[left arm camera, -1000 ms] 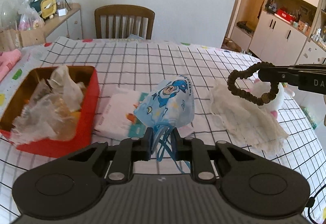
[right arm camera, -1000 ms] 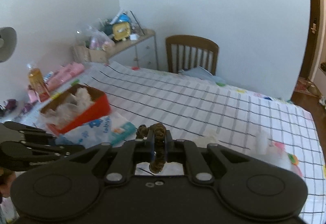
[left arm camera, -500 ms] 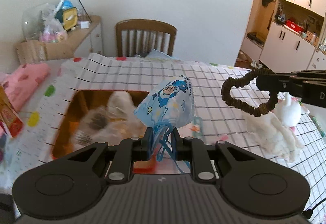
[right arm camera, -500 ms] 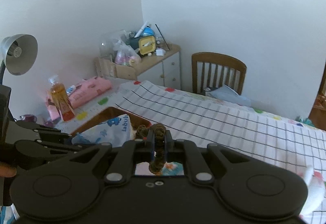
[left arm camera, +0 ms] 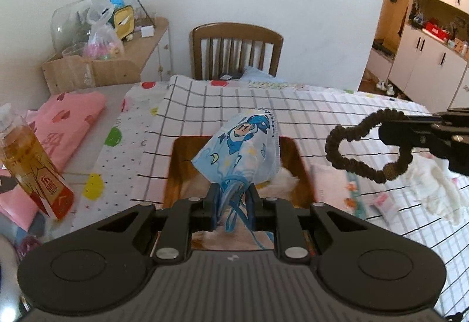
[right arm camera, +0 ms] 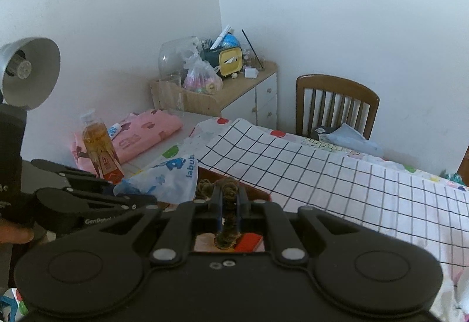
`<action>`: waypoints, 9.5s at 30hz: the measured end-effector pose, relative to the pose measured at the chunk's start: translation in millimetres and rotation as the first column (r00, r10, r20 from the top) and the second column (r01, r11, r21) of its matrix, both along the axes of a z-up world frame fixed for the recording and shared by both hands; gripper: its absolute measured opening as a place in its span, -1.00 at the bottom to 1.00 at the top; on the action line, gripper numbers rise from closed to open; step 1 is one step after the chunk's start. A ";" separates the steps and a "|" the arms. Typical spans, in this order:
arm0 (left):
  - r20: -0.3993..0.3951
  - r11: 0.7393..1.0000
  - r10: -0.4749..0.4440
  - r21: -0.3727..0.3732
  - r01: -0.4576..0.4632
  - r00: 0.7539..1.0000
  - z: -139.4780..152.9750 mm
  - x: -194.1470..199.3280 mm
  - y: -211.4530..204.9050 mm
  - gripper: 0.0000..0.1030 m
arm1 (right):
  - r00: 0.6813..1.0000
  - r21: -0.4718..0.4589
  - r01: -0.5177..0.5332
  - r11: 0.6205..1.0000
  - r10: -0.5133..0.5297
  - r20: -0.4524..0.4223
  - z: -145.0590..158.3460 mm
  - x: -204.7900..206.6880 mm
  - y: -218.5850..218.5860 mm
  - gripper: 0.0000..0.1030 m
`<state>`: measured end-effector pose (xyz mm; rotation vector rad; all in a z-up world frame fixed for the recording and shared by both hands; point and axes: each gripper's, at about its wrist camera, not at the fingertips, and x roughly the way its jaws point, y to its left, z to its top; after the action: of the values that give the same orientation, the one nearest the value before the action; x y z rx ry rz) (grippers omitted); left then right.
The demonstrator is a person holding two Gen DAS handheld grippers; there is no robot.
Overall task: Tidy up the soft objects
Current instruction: 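Carry the bracelet and blue bag over the gold tin, then lower the bracelet and blue bag into the tin and open both grippers, then move both grippers toward the white bunny plush and white cloth, then grasp the white gauze cloth with the right gripper while the left grasps the pink wipe packet, then carry the gauze cloth and pink packet over the gold tin, then lower the cloth and packet into the tin and open both grippers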
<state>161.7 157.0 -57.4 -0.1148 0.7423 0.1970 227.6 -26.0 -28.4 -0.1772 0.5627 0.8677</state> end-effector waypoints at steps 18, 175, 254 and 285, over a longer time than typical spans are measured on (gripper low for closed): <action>-0.098 0.998 -0.066 0.004 0.067 0.993 -41.7 56.6 30.4 -0.65 | 0.999 -0.186 0.041 0.982 -0.047 -0.025 -64.7 10.0 71.9 -0.85; -0.082 0.999 -0.039 0.022 0.041 0.996 -126.6 123.5 -250.6 0.20 | 0.952 -0.277 0.243 0.930 -0.283 -0.115 -154.4 113.3 -250.2 0.57; 0.116 0.999 -0.008 -0.044 0.013 0.993 26.9 -0.6 -10.2 -0.35 | 0.998 0.014 0.037 0.999 -0.036 -0.058 20.3 -14.1 -6.9 -0.89; -0.044 0.993 -0.019 -0.114 0.014 0.999 -48.6 23.4 49.4 -0.35 | 0.971 -0.207 0.091 0.974 -0.133 -0.197 -86.5 47.2 112.8 -0.78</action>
<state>185.1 206.4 -106.0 -0.2123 0.7993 0.1417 274.8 86.7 -114.9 -0.2329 0.8504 0.7239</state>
